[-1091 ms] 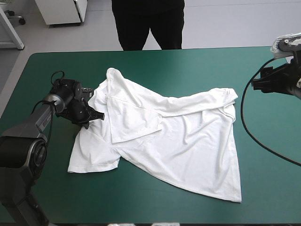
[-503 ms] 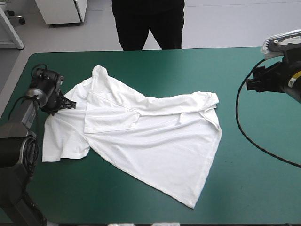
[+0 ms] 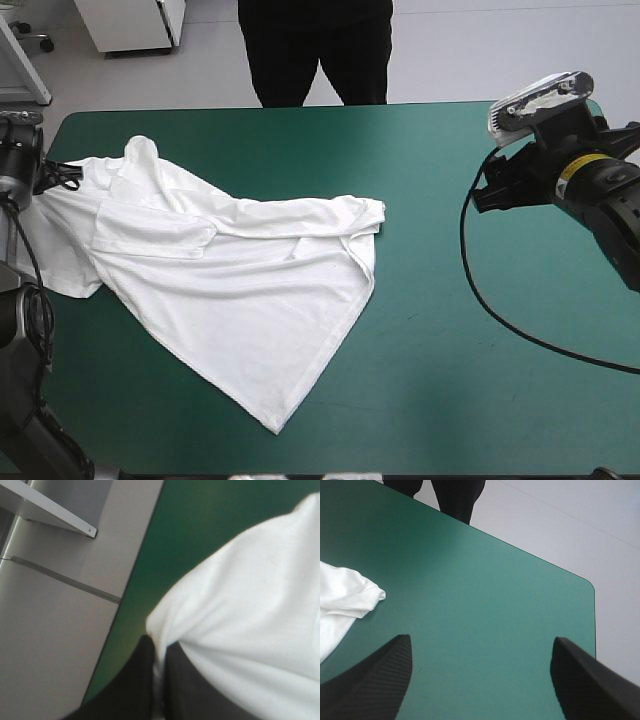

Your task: Fold the cloth

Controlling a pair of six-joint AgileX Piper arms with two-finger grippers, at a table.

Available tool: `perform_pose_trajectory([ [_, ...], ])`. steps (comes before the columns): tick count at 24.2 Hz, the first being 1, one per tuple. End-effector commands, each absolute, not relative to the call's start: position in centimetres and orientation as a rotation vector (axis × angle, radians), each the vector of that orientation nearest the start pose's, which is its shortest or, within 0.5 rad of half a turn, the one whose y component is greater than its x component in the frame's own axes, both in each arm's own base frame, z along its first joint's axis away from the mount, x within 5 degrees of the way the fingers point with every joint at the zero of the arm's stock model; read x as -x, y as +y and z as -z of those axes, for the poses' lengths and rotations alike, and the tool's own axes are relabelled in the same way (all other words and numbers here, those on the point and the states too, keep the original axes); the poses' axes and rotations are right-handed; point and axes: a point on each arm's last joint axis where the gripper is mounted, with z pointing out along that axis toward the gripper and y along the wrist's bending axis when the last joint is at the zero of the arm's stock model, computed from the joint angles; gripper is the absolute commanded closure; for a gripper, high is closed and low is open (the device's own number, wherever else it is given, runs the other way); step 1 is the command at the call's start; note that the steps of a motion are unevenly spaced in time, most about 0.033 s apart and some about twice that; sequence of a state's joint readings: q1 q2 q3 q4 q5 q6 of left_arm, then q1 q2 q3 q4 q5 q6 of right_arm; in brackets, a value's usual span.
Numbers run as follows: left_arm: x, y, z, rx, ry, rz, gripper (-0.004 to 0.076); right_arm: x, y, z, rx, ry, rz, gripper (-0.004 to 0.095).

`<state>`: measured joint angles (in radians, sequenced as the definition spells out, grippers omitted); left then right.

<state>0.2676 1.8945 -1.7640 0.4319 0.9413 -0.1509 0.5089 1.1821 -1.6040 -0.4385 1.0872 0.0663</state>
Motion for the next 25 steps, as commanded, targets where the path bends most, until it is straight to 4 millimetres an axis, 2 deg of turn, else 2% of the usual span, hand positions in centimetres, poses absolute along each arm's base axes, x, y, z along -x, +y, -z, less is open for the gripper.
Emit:
perform_pose_trajectory([
  [1,-40.5,15.2,-35.2,0.358,2.364,-0.623,0.0733,-19.2,7.0,-51.3,0.443,1.917,0.211,0.0192],
  [7,-41.1,14.5,-34.6,0.357,2.396,-0.517,0.0724,-19.1,7.2,-51.3,0.453,1.918,0.215,0.0192],
  [9,-41.1,14.4,-34.4,0.316,2.430,-0.508,0.0663,-19.0,7.1,-51.3,0.450,1.916,0.213,0.0192],
  [11,-40.7,14.0,-34.3,0.294,2.485,-0.479,0.0495,-18.7,6.9,-51.5,0.446,1.909,0.213,0.0192],
  [12,-40.2,13.5,-34.4,0.279,2.532,-0.423,0.0360,-18.5,6.8,-51.7,0.440,1.902,0.212,0.0192],
  [14,-39.0,12.5,-35.4,0.274,2.588,-0.318,0.0207,-18.3,6.6,-51.8,0.435,1.897,0.208,0.0192],
  [15,-38.3,12.0,-36.1,0.264,2.598,-0.278,0.0197,-18.2,6.6,-51.8,0.434,1.895,0.207,0.0192],
  [16,-36.9,11.0,-38.0,0.232,2.585,-0.221,0.0199,-18.2,6.6,-51.8,0.431,1.896,0.204,0.0192],
  [19,-34.2,8.0,-41.9,0.103,2.480,-0.098,0.0199,-18.1,6.5,-51.7,0.423,1.910,0.199,0.0192],
  [20,-32.4,5.5,-44.0,-0.020,2.413,-0.009,0.0199,-18.1,6.6,-51.6,0.423,1.921,0.195,0.0192],
  [21,-31.3,4.0,-45.1,-0.088,2.379,0.018,0.0199,-18.1,6.6,-51.6,0.423,1.925,0.188,0.0192],
  [22,-29.5,1.4,-46.5,-0.198,2.328,0.044,0.0199,-18.1,6.7,-51.6,0.424,1.930,0.178,0.0192],
  [25,-26.6,-2.9,-47.6,-0.387,2.290,0.099,0.0199,-18.0,6.6,-51.5,0.412,1.942,0.168,0.0192],
])
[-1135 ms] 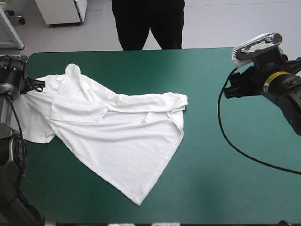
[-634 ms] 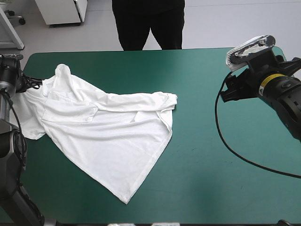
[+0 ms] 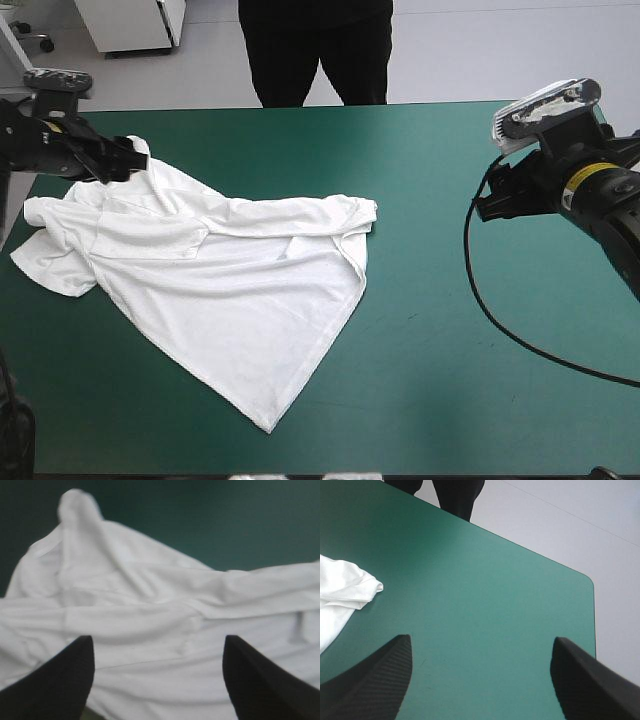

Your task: Fold the cloth

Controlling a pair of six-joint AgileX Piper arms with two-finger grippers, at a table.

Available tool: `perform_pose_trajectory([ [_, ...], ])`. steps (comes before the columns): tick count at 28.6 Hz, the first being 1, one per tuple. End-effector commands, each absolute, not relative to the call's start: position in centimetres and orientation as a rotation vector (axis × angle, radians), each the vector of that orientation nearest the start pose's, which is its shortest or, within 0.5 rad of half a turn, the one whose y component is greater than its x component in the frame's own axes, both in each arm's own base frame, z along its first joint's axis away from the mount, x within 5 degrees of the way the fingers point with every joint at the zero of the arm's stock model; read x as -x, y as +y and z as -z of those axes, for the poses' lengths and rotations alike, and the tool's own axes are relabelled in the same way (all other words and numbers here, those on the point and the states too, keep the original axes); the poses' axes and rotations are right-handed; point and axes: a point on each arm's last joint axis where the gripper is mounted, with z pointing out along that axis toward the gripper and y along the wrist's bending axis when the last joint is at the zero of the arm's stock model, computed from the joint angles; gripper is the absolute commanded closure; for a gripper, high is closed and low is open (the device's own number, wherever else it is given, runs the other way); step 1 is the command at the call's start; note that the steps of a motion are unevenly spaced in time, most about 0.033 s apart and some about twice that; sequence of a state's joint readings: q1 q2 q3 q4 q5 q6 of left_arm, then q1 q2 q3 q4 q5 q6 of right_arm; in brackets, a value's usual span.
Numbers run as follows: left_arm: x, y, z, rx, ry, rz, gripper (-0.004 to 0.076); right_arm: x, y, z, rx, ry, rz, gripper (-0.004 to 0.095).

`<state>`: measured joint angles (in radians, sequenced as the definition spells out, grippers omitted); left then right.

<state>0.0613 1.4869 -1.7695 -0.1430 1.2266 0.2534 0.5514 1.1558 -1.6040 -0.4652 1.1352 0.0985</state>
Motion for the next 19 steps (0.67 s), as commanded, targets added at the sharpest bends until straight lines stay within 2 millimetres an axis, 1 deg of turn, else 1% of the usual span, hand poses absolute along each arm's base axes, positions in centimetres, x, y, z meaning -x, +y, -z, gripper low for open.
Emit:
perform_pose_trajectory([
  [1,-25.7,-4.2,-47.6,-0.453,2.289,0.111,0.0199,-18.0,6.6,-51.5,0.409,1.944,0.167,0.0192],
  [2,-24.3,-6.2,-47.2,-0.567,2.300,0.133,0.0199,-18.1,6.7,-51.4,0.410,1.950,0.169,0.0192],
  [3,-23.4,-7.4,-46.9,-0.636,2.305,0.152,0.0199,-18.2,6.7,-51.3,0.412,1.958,0.172,0.0192],
  [6,-21.1,-10.2,-45.9,-0.811,2.300,0.165,0.0199,-18.3,6.8,-51.0,0.414,1.985,0.173,0.0192],
  [8,-19.7,-11.7,-44.9,-0.932,2.289,0.155,0.0199,-18.4,6.8,-50.8,0.415,2.003,0.181,0.0192],
  [12,-17.3,-13.8,-42.6,-1.101,2.298,0.176,0.0199,-18.5,6.9,-50.7,0.415,2.012,0.184,0.0192],
  [14,-16.1,-14.7,-41.1,-1.185,2.319,0.199,0.0199,-18.5,6.9,-50.7,0.416,2.011,0.184,0.0192],
  [17,-14.4,-15.9,-38.2,-1.337,2.353,0.202,0.0199,-18.7,7.0,-50.5,0.418,2.028,0.193,0.0192],
  [19,-13.3,-16.4,-36.5,-1.421,2.374,0.204,0.0199,-19.0,7.1,-50.2,0.421,2.046,0.201,0.0192],
])
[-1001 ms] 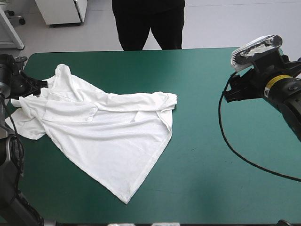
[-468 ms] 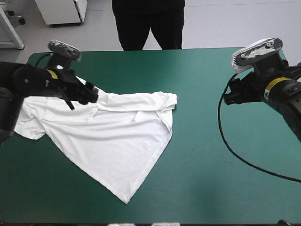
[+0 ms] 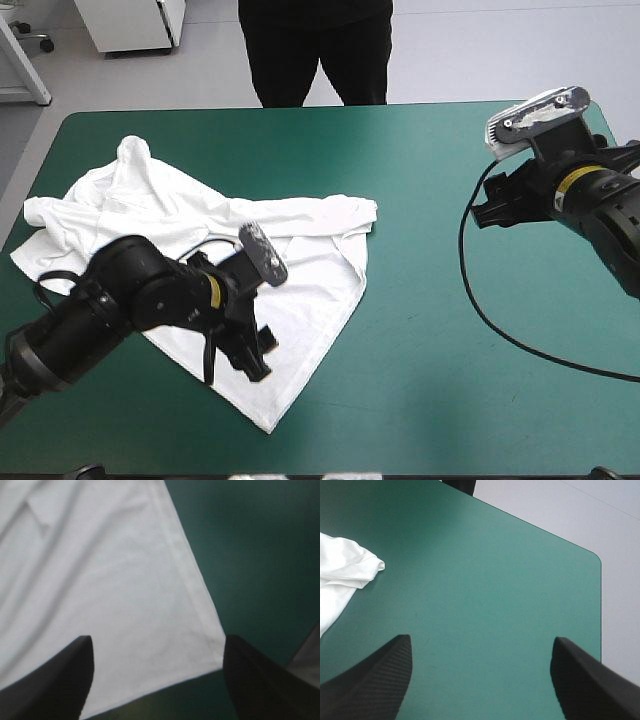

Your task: Fold the cloth

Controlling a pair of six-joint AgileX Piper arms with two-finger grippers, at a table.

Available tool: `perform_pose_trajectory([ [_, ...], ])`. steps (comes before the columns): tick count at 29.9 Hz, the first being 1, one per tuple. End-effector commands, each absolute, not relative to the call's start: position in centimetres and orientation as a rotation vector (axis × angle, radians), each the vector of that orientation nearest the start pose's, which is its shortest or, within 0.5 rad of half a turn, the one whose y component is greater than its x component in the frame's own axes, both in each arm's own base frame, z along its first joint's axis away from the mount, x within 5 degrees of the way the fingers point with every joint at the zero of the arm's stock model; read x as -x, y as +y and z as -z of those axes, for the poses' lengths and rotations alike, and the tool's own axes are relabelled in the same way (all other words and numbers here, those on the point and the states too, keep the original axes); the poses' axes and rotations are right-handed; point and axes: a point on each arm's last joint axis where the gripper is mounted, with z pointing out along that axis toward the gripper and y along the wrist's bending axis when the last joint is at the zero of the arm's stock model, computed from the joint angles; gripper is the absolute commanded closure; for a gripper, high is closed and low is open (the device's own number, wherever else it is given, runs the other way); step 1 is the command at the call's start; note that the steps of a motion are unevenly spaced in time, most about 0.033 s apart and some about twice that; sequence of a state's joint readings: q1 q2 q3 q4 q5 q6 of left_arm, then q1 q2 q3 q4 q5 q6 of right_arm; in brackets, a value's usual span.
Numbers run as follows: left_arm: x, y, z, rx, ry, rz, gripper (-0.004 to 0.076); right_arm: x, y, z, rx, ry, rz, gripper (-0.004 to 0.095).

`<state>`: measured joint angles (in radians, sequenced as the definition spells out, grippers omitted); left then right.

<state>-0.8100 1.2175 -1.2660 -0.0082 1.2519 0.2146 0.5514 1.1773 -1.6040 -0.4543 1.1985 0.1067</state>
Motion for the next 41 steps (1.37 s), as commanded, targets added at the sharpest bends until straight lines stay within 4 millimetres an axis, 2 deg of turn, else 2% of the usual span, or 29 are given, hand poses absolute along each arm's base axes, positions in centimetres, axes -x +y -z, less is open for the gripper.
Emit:
perform_pose_trajectory([
  [1,-12.7,-16.6,-35.4,-1.474,2.386,0.195,0.0199,-19.0,7.1,-50.1,0.421,2.052,0.205,0.0192],
  [7,-10.7,-17.1,-29.4,-1.642,2.419,0.170,0.0199,-20.0,7.6,-49.5,0.435,2.080,0.229,0.0192],
  [11,-9.8,-17.0,-26.6,-1.670,2.454,0.243,0.0199,-20.6,8.0,-49.0,0.444,2.099,0.238,0.0192],
  [21,-10.1,-17.2,-23.6,-1.633,2.356,0.276,0.0199,-21.0,8.3,-48.8,0.450,2.107,0.237,0.0192],
  [29,-10.6,-17.9,-20.7,-1.678,2.435,0.235,0.0214,-21.2,8.4,-48.7,0.453,2.112,0.239,0.0192],
  [32,-10.8,-18.3,-20.0,-1.681,2.457,0.231,0.0322,-21.5,8.6,-48.4,0.459,2.122,0.244,0.0192],
  [38,-10.9,-18.8,-19.1,-1.672,2.500,0.241,0.0718,-23.6,10.0,-47.0,0.494,2.151,0.251,0.0192],
  [41,-10.9,-18.9,-18.8,-1.668,2.520,0.249,0.0731,-25.1,11.2,-45.8,0.522,2.174,0.233,0.0192],
])
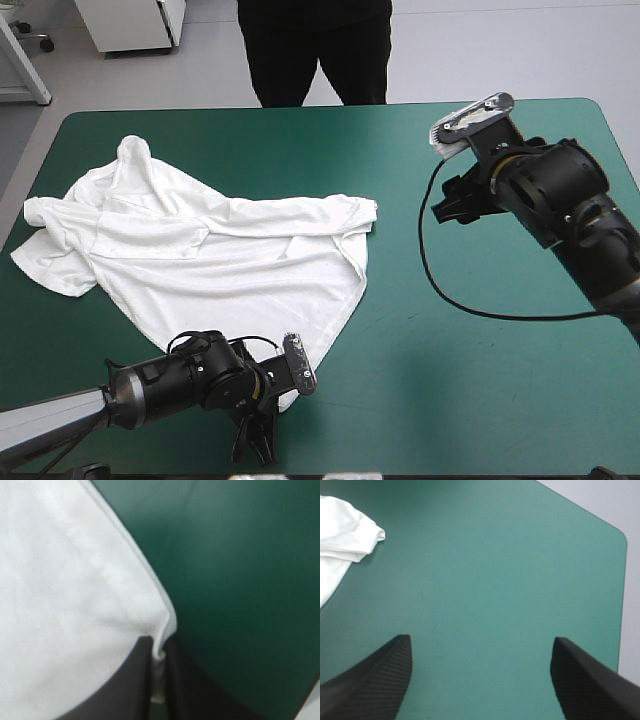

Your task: Fold the cloth

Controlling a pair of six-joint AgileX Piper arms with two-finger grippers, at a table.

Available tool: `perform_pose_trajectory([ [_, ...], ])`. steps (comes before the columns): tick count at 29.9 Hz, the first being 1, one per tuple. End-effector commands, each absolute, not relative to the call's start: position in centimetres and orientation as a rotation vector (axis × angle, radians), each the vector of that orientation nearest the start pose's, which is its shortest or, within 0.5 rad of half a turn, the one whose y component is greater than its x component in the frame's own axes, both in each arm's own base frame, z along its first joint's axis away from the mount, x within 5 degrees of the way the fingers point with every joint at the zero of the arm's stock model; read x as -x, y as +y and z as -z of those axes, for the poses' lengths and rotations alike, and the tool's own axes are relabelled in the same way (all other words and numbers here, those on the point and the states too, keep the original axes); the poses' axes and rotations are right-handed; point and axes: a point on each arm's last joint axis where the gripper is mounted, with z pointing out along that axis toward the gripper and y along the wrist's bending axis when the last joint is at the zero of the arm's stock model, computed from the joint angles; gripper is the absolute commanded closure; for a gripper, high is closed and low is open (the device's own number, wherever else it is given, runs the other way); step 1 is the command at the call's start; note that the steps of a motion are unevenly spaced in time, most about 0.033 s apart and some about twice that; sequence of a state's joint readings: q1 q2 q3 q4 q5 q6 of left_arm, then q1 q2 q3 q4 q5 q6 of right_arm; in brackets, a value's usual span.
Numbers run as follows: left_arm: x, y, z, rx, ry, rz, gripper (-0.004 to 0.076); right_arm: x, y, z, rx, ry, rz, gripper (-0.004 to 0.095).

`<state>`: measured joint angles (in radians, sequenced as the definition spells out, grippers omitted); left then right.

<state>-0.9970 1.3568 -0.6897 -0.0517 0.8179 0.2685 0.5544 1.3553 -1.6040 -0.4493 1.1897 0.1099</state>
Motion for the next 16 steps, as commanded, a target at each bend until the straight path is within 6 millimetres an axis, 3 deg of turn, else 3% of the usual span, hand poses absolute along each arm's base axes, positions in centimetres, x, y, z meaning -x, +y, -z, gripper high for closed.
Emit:
perform_pose_trajectory([
  [1,-10.9,-18.9,-18.8,-1.664,2.526,0.248,0.0731,-25.7,11.7,-45.2,0.535,2.187,0.219,0.0192],
  [9,-10.5,-19.2,-18.9,-1.610,2.580,0.330,0.0733,-31.3,16.1,-40.3,0.687,2.248,0.160,0.0192],
  [16,-10.2,-19.2,-19.0,-1.586,2.631,0.372,0.0733,-36.7,18.7,-37.0,0.665,2.312,0.019,0.0192],
])
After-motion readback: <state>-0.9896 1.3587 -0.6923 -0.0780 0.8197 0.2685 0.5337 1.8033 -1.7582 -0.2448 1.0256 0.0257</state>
